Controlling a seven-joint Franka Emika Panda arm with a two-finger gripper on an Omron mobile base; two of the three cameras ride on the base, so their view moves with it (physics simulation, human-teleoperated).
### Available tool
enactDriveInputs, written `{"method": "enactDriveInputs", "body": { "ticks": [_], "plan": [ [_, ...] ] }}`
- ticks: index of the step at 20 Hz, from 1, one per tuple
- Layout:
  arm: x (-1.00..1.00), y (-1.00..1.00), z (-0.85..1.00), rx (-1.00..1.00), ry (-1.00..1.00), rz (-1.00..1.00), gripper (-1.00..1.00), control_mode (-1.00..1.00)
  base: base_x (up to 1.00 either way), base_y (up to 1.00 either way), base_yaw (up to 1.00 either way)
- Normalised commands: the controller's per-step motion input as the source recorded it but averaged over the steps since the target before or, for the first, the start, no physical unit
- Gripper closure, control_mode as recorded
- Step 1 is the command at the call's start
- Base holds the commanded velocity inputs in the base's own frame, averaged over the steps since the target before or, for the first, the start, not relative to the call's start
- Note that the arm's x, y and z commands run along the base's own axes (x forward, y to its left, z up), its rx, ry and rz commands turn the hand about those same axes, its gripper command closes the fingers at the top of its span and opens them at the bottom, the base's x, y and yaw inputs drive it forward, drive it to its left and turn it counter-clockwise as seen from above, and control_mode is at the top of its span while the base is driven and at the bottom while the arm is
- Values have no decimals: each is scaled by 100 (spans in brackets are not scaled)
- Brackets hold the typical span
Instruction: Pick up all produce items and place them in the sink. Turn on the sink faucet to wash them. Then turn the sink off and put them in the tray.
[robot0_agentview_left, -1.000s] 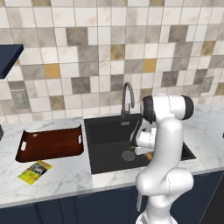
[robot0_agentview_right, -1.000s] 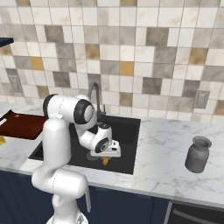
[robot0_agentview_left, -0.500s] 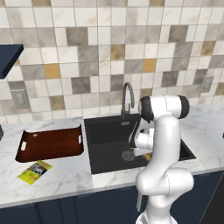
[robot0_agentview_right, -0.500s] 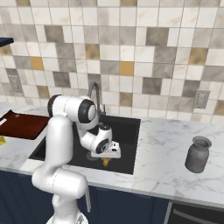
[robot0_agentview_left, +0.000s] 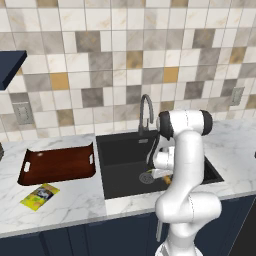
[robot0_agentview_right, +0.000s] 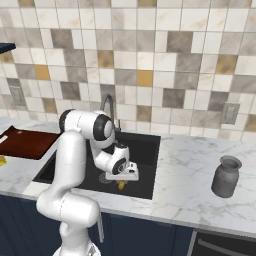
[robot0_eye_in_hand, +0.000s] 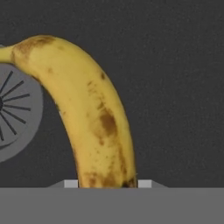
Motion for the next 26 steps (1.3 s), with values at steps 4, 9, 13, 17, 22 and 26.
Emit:
{"method": "enactDriveInputs", "body": {
  "ticks": [4, 9, 13, 17, 22, 26],
  "plan": [
    [25, 3, -17, 0, 5, 1, 100, -100, 0, 0, 0],
    [19, 5, -17, 0, 3, 2, -100, -100, 0, 0, 0],
    [2, 0, 1, 0, 0, 1, -100, -100, 0, 0, 0],
    [0, 14, 16, 0, 0, 4, -100, -100, 0, 0, 0],
    [0, 5, 39, 0, 0, 4, -100, -100, 0, 0, 0],
    [0, 0, 54, 0, 0, 2, -100, -100, 0, 0, 0]
  ]
}}
